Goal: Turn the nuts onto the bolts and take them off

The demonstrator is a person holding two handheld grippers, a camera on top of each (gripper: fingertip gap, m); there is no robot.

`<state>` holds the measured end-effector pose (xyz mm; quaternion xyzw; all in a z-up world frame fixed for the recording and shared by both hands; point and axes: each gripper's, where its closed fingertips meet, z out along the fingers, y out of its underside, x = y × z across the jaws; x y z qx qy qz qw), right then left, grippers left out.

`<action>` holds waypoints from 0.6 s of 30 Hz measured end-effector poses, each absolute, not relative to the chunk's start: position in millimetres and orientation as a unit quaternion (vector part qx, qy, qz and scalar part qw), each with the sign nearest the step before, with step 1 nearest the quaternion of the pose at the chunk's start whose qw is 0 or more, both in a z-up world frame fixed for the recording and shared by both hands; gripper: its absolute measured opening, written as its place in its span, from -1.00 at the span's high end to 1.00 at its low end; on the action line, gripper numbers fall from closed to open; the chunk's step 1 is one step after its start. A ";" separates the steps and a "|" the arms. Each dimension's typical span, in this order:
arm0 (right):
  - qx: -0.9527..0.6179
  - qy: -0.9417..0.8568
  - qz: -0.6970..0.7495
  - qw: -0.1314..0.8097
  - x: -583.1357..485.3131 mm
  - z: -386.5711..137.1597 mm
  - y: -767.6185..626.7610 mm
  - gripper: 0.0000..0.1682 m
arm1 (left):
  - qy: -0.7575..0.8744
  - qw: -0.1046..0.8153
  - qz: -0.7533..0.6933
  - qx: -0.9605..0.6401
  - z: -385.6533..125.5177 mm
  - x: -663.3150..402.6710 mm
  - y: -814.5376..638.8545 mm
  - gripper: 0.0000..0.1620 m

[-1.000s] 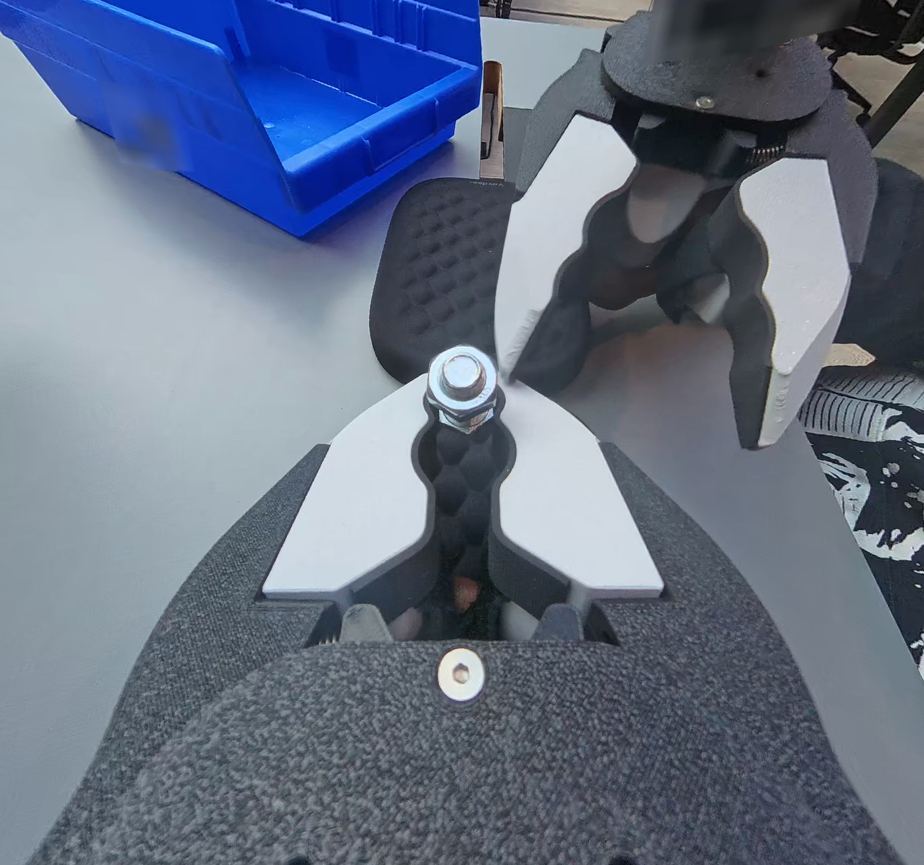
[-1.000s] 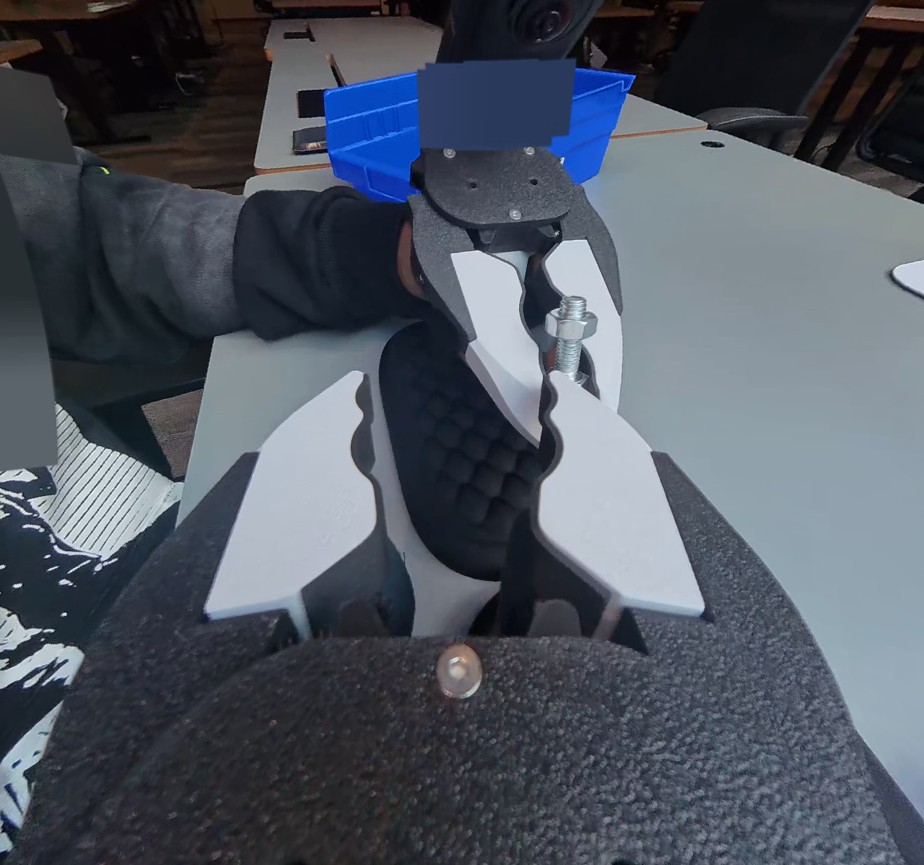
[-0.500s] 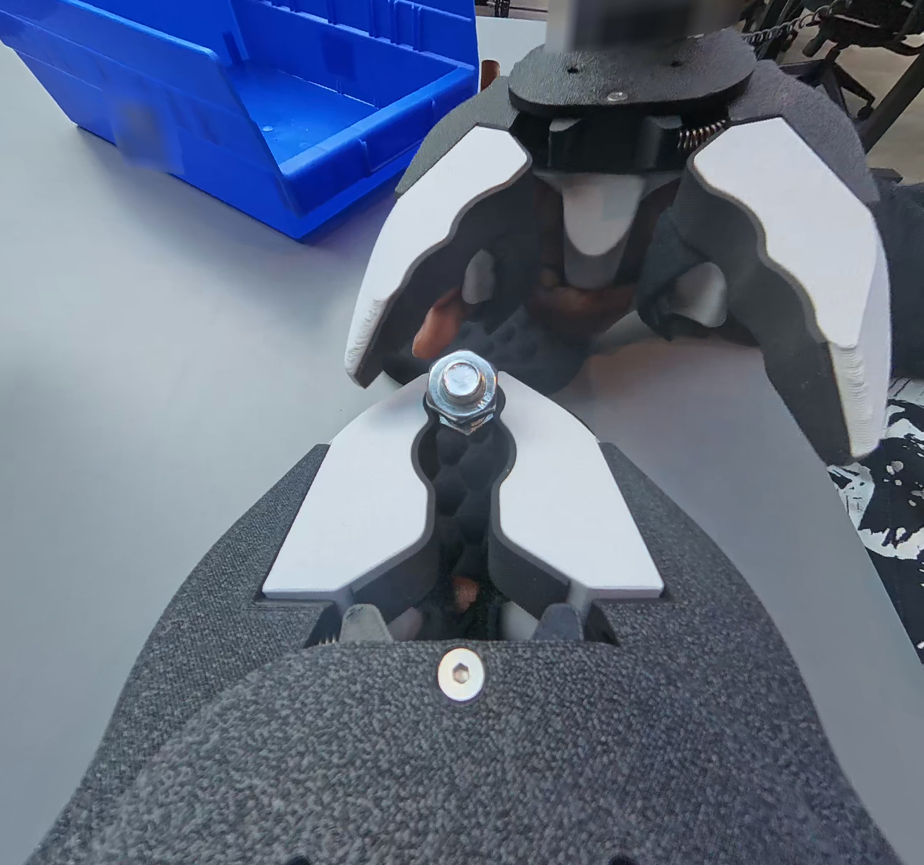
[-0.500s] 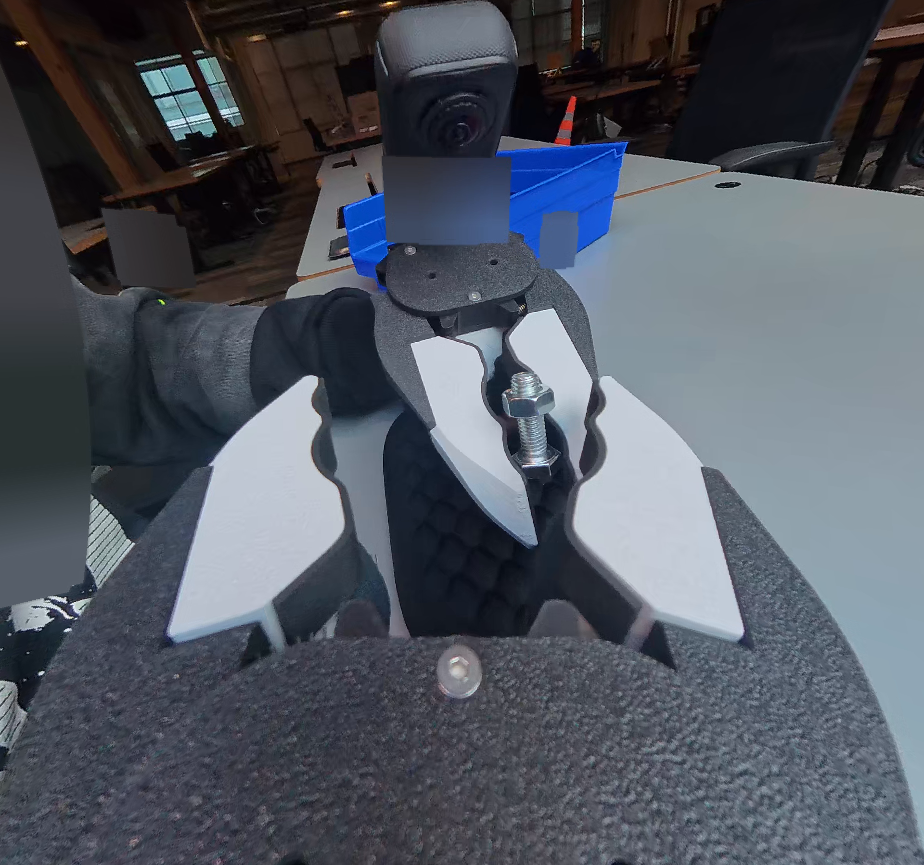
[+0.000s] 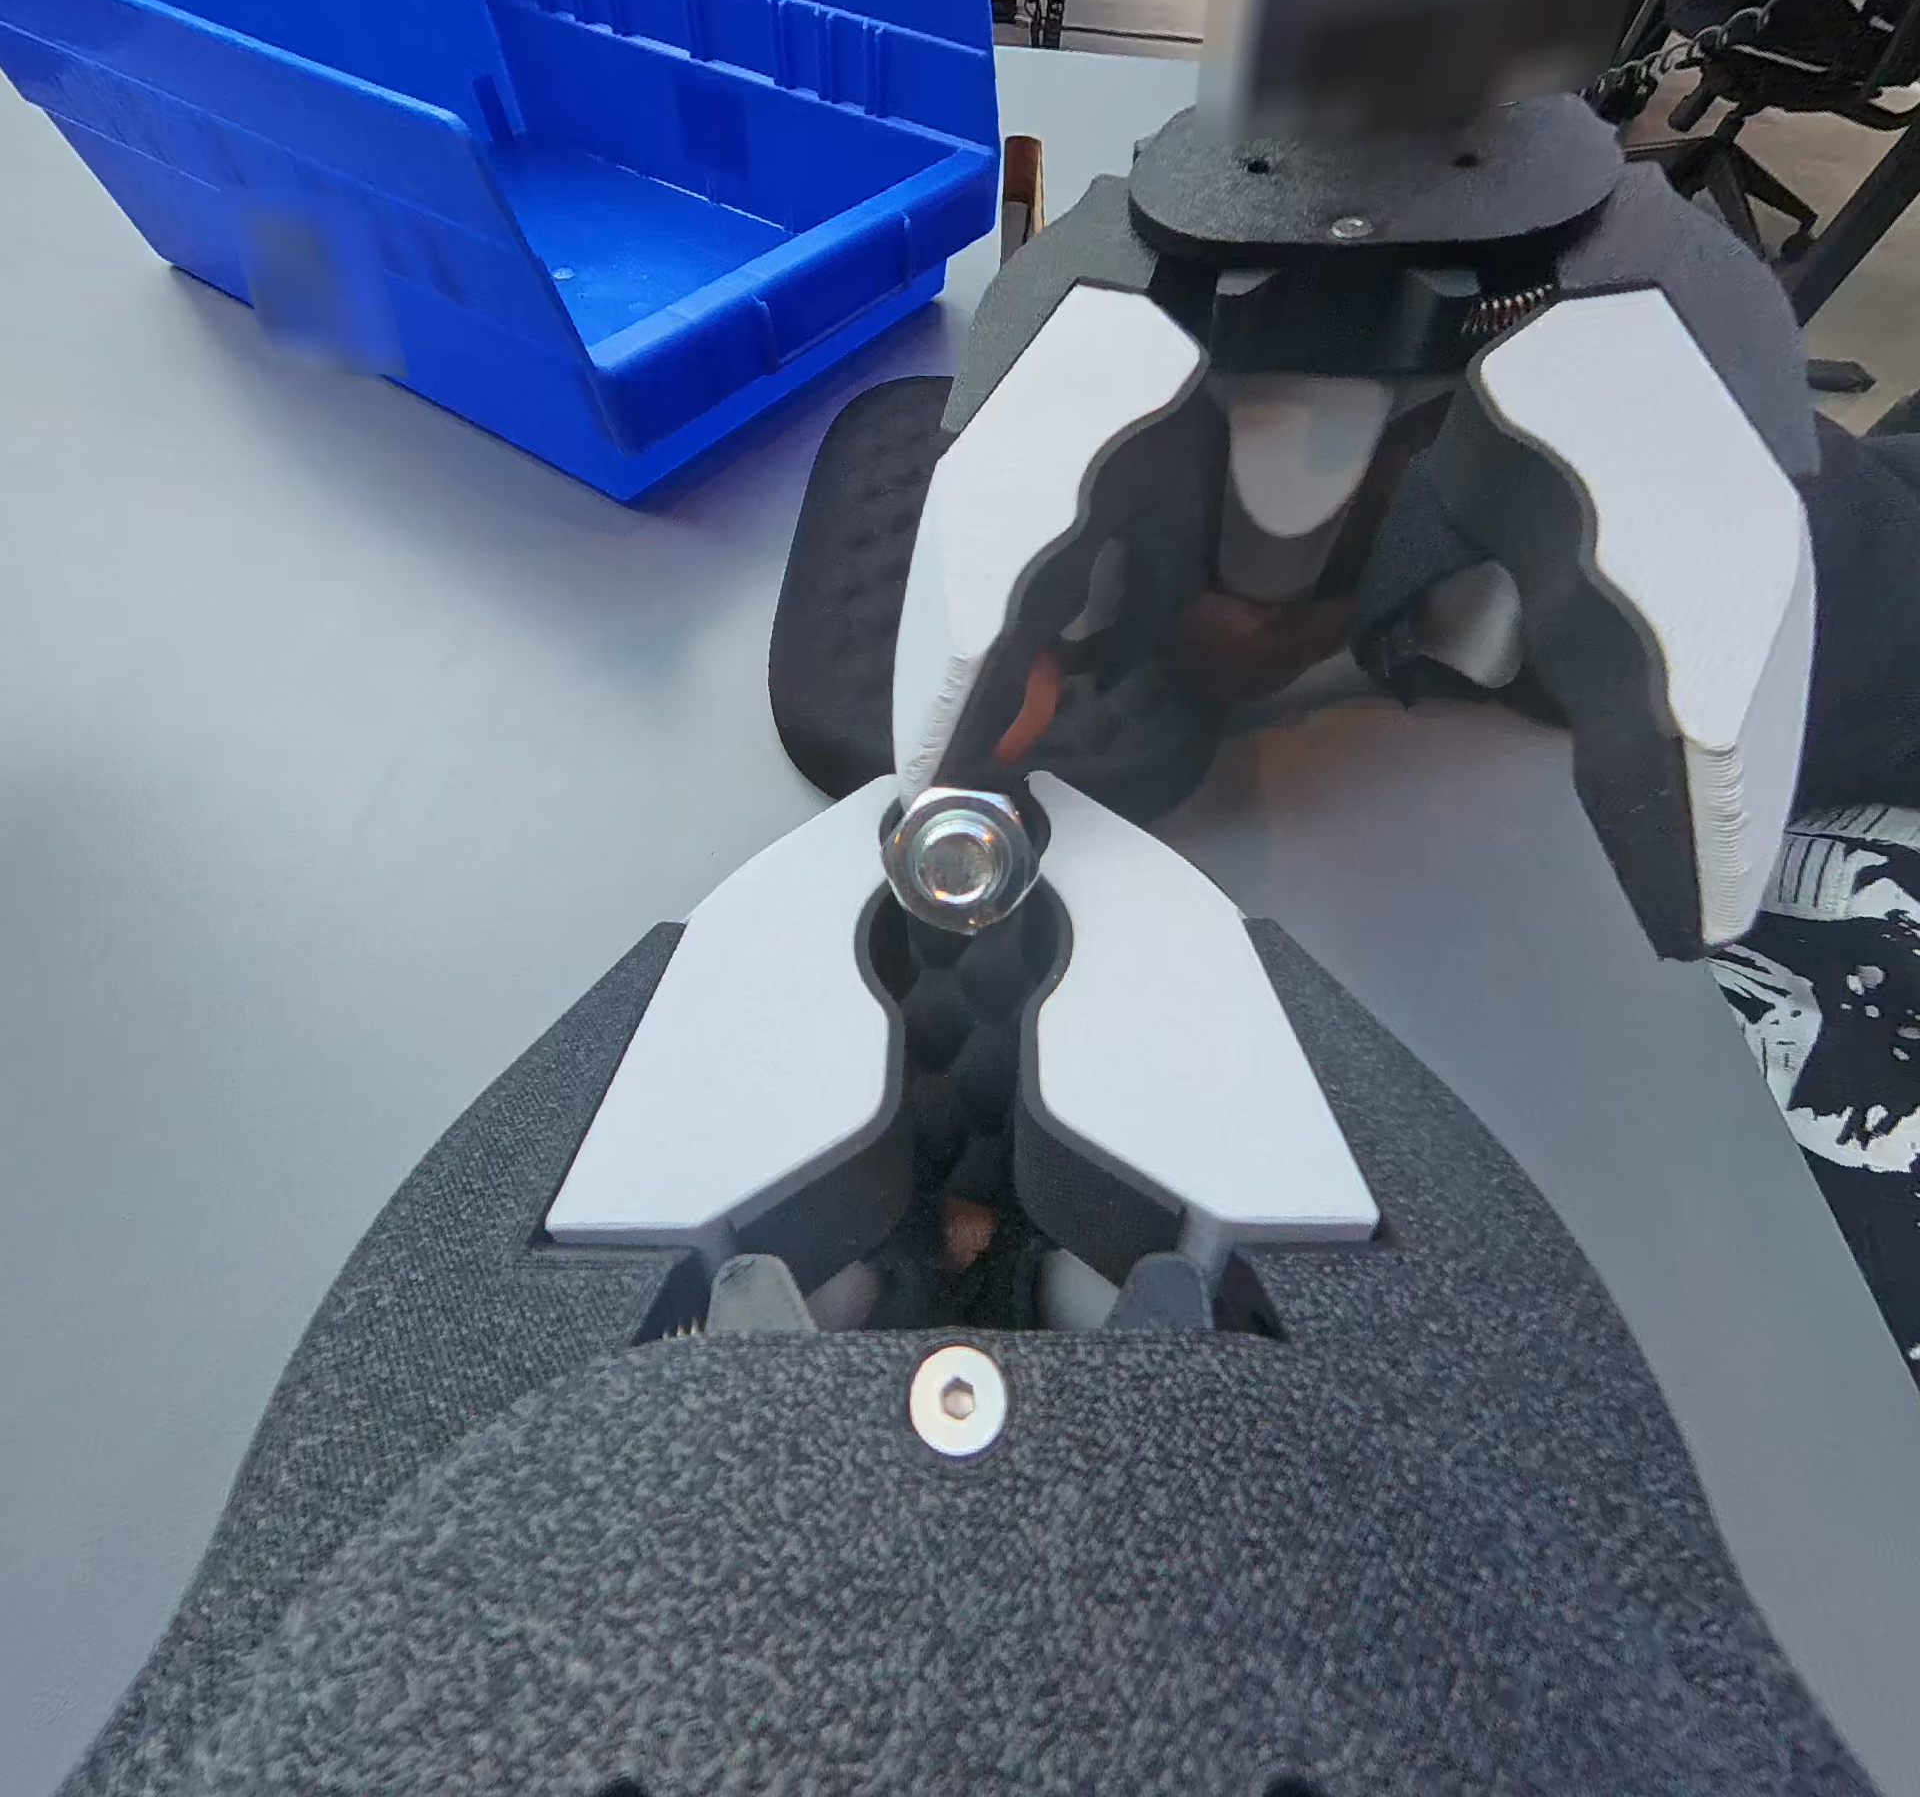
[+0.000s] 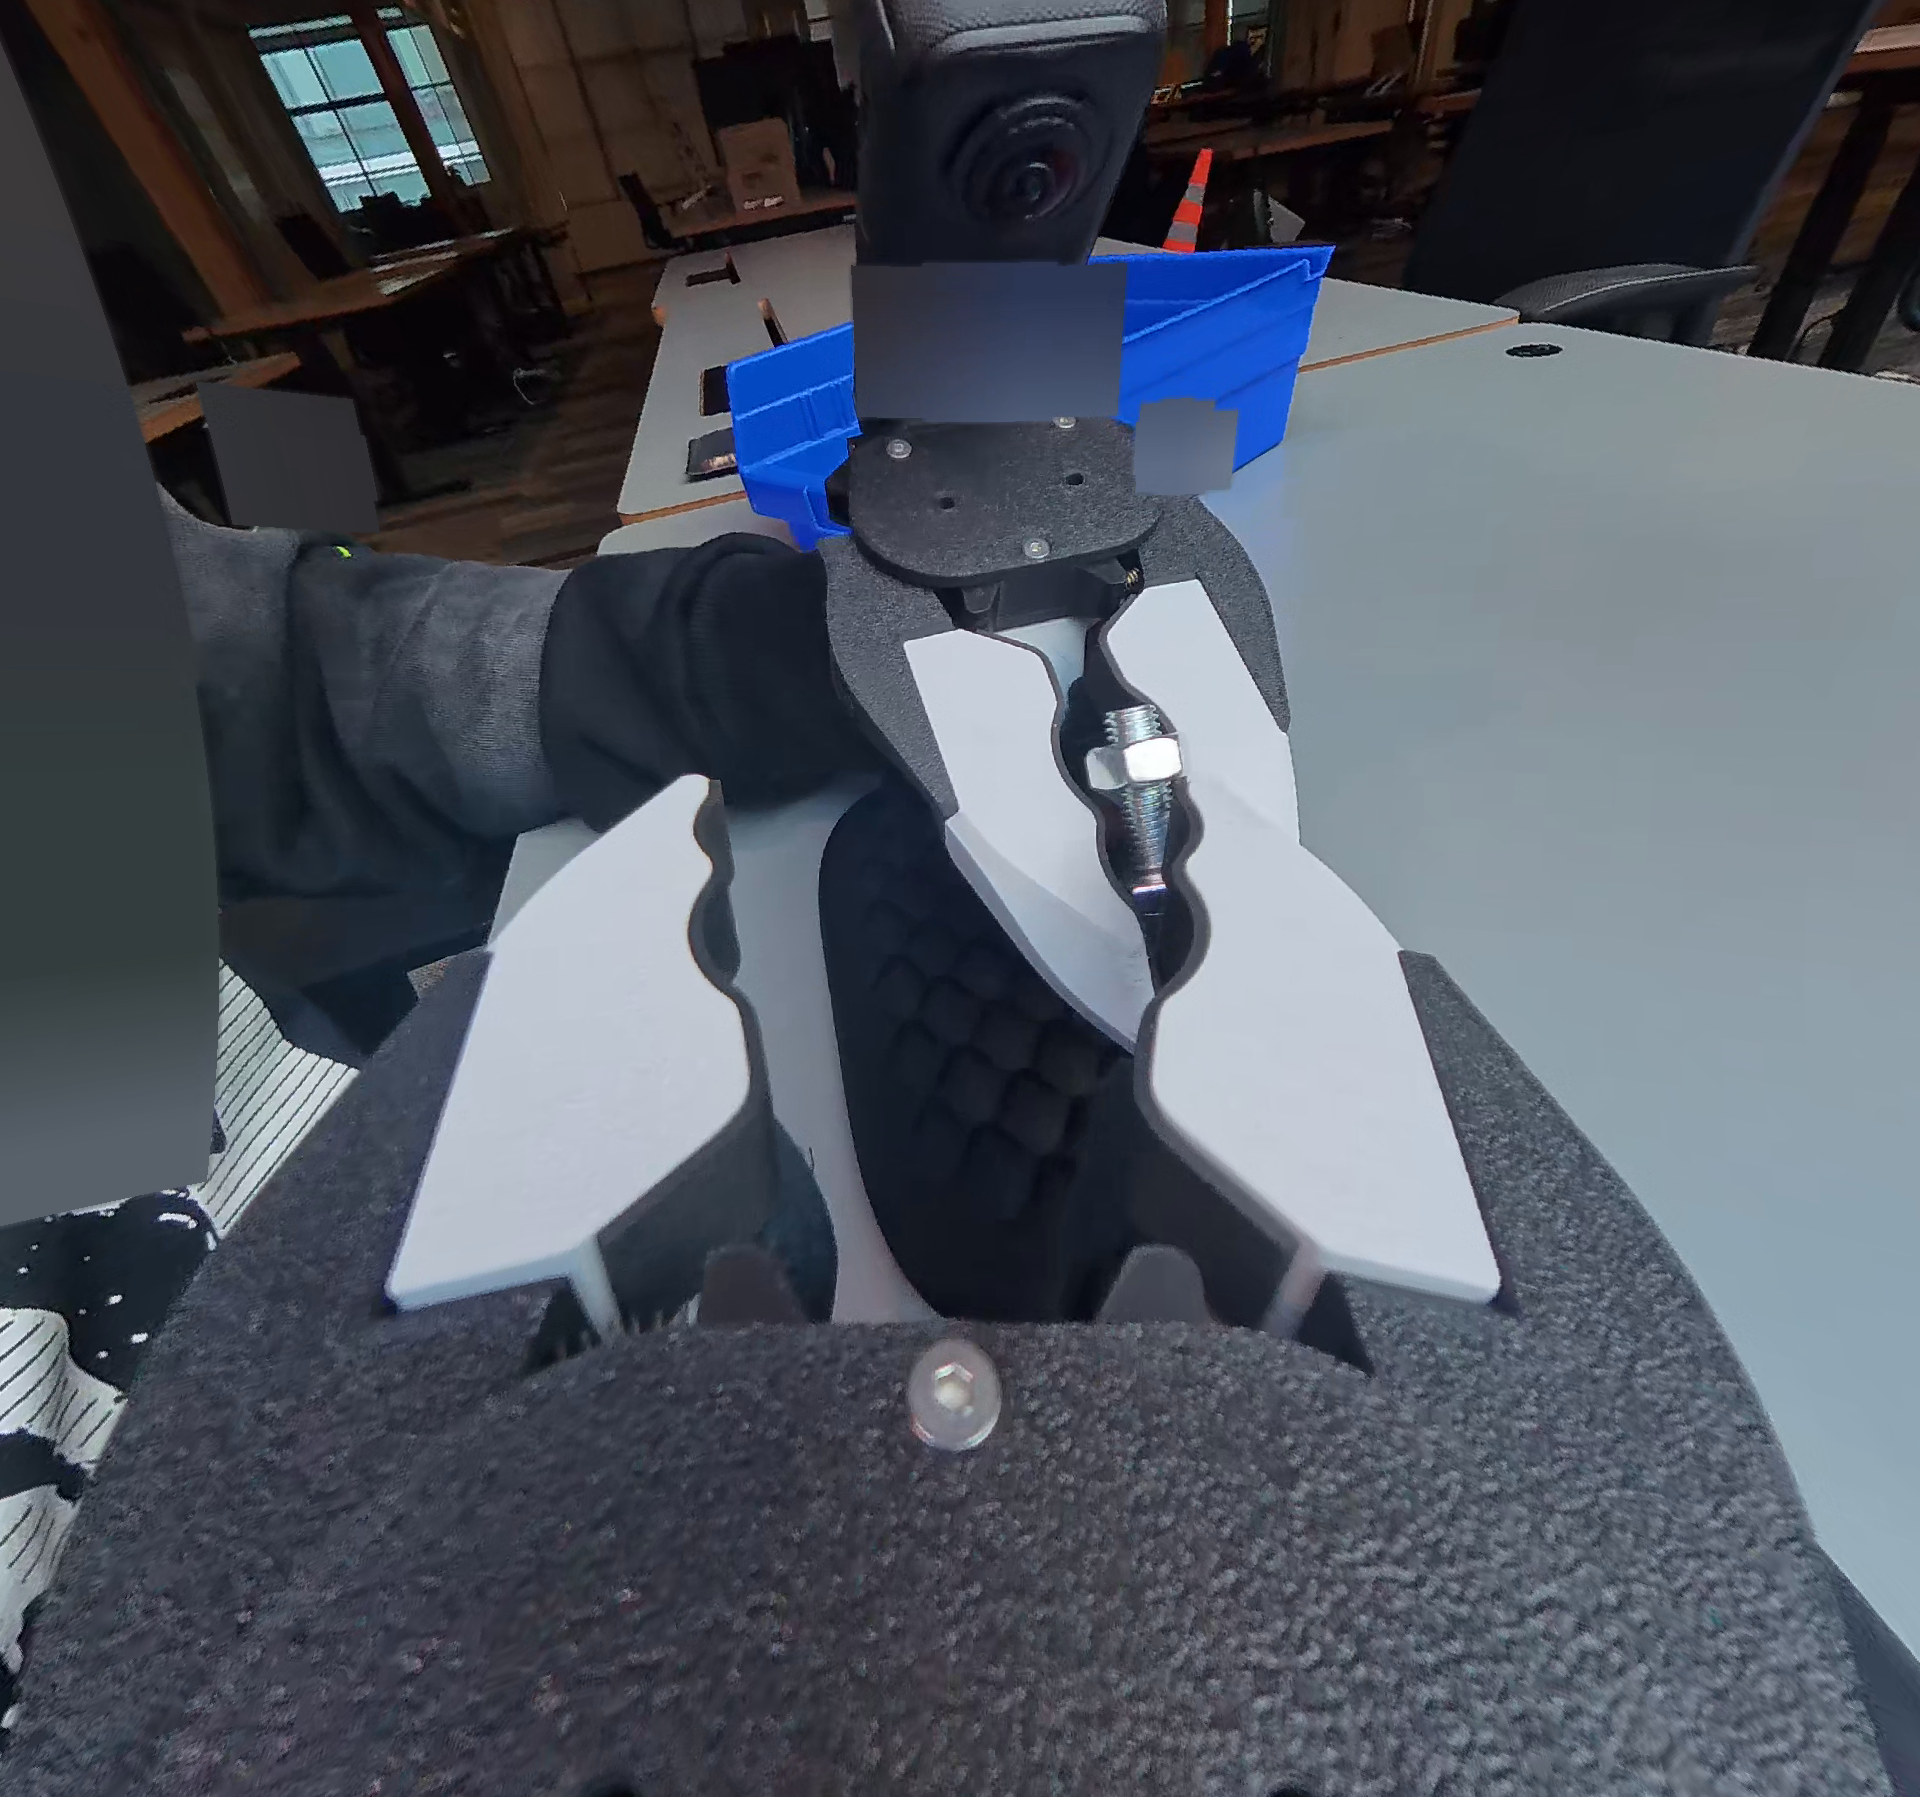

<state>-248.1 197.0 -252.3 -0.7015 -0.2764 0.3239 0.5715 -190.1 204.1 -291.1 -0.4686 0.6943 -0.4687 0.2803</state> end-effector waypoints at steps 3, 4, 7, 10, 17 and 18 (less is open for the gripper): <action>-0.700 -0.279 0.323 0.573 -247.3 -252.5 194.6 0.09 | 0.695 0.280 -0.468 -0.469 -291.6 -190.1 203.9 0.79; -0.698 -0.280 0.324 0.574 -247.1 -252.0 193.8 0.10 | 0.694 0.281 -0.468 -0.470 -291.3 -189.9 204.5 0.79; -0.691 -0.274 0.327 0.584 -245.0 -248.8 192.9 0.12 | 0.686 0.285 -0.474 -0.472 -288.9 -189.9 206.4 0.79; -0.681 -0.270 0.332 0.594 -243.7 -244.6 191.8 0.14 | 0.683 0.290 -0.478 -0.471 -286.8 -190.4 207.0 0.79; -0.681 -0.279 0.330 0.592 -246.7 -246.3 190.3 0.14 | 0.682 0.288 -0.480 -0.470 -286.6 -190.7 206.7 0.79; -0.680 -0.281 0.328 0.593 -247.4 -246.3 189.8 0.14 | 0.680 0.288 -0.482 -0.471 -286.1 -190.7 207.1 0.79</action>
